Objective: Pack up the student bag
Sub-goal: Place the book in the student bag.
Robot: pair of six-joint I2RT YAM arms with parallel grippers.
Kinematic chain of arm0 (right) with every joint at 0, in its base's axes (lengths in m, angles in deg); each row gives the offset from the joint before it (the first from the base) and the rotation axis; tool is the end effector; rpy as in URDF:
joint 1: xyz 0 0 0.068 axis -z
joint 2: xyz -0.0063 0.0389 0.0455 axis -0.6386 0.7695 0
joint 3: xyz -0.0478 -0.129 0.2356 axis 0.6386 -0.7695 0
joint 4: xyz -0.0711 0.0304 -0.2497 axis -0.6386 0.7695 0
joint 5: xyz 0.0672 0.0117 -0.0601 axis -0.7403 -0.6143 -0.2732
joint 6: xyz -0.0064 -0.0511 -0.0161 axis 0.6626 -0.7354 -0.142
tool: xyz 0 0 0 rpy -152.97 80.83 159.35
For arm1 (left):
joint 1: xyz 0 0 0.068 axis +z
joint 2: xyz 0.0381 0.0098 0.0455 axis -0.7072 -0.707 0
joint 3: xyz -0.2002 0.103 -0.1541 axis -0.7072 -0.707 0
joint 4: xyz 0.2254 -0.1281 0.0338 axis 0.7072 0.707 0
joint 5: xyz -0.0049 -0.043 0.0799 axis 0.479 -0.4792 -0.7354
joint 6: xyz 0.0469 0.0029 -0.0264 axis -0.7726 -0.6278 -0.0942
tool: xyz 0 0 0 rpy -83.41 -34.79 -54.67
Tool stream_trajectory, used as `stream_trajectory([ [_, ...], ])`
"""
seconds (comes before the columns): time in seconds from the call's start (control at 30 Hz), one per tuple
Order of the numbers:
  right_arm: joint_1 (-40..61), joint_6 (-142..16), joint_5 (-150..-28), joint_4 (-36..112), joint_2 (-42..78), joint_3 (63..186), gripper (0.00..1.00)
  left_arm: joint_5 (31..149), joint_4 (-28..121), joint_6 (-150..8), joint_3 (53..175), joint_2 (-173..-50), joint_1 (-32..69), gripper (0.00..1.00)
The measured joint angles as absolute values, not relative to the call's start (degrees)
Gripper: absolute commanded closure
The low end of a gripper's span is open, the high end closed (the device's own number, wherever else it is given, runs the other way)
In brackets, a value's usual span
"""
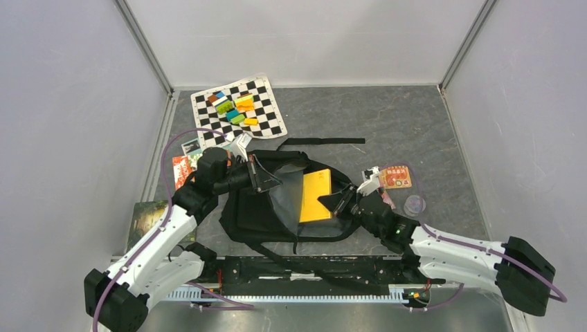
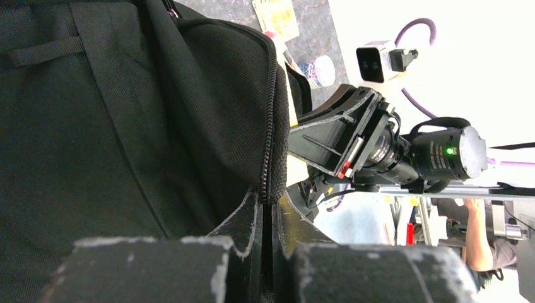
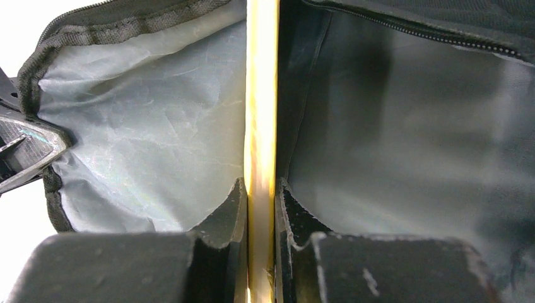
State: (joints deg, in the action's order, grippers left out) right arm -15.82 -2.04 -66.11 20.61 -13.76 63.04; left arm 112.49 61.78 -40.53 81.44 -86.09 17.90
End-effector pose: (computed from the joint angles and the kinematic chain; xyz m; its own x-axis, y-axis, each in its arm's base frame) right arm 0.1132 0.1482 0.1892 -0.6691 0.6018 -0.4361 -0.0852 0.5208 0.8494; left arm 0.1691 -0.1068 0.2882 -0.8063 -0.2359 -0.5424 0.3580 0.5354 -0.7650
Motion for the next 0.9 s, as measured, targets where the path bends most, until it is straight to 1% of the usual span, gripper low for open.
stream_trajectory([
  [0.1, -17.9, -2.5, -63.1, 19.6, -9.8, 65.2, 0.82, 110.8, 62.2, -41.0, 81.4, -86.0, 17.9, 0.98],
  [0.2, -19.2, -2.8, -61.2, 18.9, -6.7, 66.6, 0.73, 107.2, 63.4, -42.1, 81.4, -85.8, 17.9, 0.98],
  [0.23, -19.5, -3.1, -60.5, 18.9, -5.8, 66.9, 0.68, 105.8, 64.0, -42.4, 81.3, -85.8, 17.9, 0.98],
  [0.37, -21.9, -4.7, -57.0, 21.7, -2.7, 67.3, 0.56, 99.6, 67.8, -43.2, 80.5, -85.8, 17.9, 0.98],
  [0.5, -23.7, -6.7, -54.2, 26.7, -0.9, 67.5, 0.4, 92.6, 72.7, -44.0, 79.5, -85.7, 17.9, 0.98],
  [0.57, -24.4, -8.2, -53.2, 29.5, -0.2, 67.6, 0.3, 90.6, 73.8, -44.5, 78.8, -85.6, 17.9, 0.98],
  [0.6, -24.5, -9.0, -52.6, 30.7, 0.2, 67.7, 0.27, 89.7, 74.3, -44.8, 78.4, -85.7, 17.9, 0.98],
  [0.67, -24.8, -10.5, -51.5, 32.9, 0.8, 68.6, 0.24, 88.5, 75.2, -45.3, 77.8, -86.2, 17.9, 0.98],
  [0.73, -25.0, -12.3, -50.3, 34.2, 1.2, 69.8, 0.24, 87.5, 75.7, -45.8, 77.6, -87.2, 17.9, 0.98],
  [0.83, -25.0, -14.5, -49.1, 34.6, 1.4, 70.5, 0.28, 86.4, 76.1, -46.7, 77.3, -88.4, 17.9, 0.98],
  [0.9, -25.0, -15.9, -48.9, 34.7, 1.6, 70.5, 0.32, 85.9, 76.1, -47.1, 77.2, -88.9, 17.9, 0.98],
])
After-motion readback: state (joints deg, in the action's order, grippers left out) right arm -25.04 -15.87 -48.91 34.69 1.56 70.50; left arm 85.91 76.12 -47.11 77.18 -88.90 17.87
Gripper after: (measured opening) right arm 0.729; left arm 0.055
